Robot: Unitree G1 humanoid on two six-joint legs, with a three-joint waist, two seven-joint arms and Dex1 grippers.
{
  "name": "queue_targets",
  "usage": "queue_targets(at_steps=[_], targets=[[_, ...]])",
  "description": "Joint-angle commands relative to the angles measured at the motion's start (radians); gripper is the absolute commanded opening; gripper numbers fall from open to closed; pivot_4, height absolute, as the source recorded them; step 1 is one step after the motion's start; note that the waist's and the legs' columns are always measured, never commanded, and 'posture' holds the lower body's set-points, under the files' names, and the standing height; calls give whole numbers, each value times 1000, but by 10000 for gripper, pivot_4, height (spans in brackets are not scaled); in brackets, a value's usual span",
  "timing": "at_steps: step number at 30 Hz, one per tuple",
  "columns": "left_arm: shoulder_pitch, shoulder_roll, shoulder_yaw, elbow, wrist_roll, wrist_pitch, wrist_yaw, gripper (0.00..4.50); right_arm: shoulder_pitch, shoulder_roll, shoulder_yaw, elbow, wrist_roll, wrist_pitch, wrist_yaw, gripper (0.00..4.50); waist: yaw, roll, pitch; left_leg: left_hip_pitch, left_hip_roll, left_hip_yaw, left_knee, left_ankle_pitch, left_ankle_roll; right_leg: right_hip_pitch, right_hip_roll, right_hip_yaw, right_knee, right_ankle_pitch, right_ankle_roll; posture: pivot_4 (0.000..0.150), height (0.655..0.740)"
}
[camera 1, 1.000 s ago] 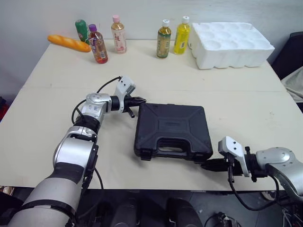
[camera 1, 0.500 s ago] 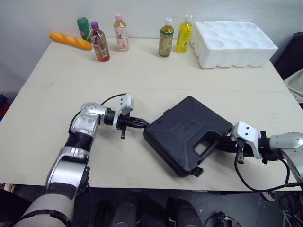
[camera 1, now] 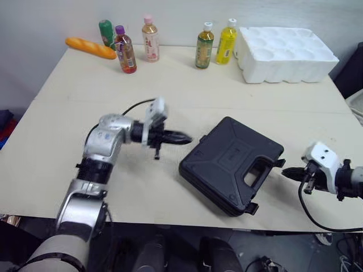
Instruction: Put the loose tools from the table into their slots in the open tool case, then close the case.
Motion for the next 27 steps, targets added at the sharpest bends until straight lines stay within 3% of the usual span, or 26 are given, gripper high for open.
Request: queue_targets(at_steps=[1,10,18,27], targets=[[-71,-113,-79,124,63,-104,83,0,21,25,-44,-66,24,40,-45,497,2,1,-1,0,0,0,0,0,0,0,0,0,0,0,0,1500,7384],[-285,-405,-167,673,232,-378,268,0,21,68,-60,-129,52,86,-113,497,-3,2,-1,0,0,3,-2,0,0,-3,1,1,0,0,0,1500,7384],[-256,-420,-370,847,494,-589,332,0,24,77,-58,-155,52,84,-148,497,3,1,-5,3,0,2,-2,0,1,0,0,1,-4,0,0,1500,7384],[-248,-441,-343,859,492,-588,324,0,-11,74,-51,-167,63,87,-157,497,3,-2,-9,16,2,-2,-3,-5,1,17,-4,2,-13,0,0,1500,7384]])
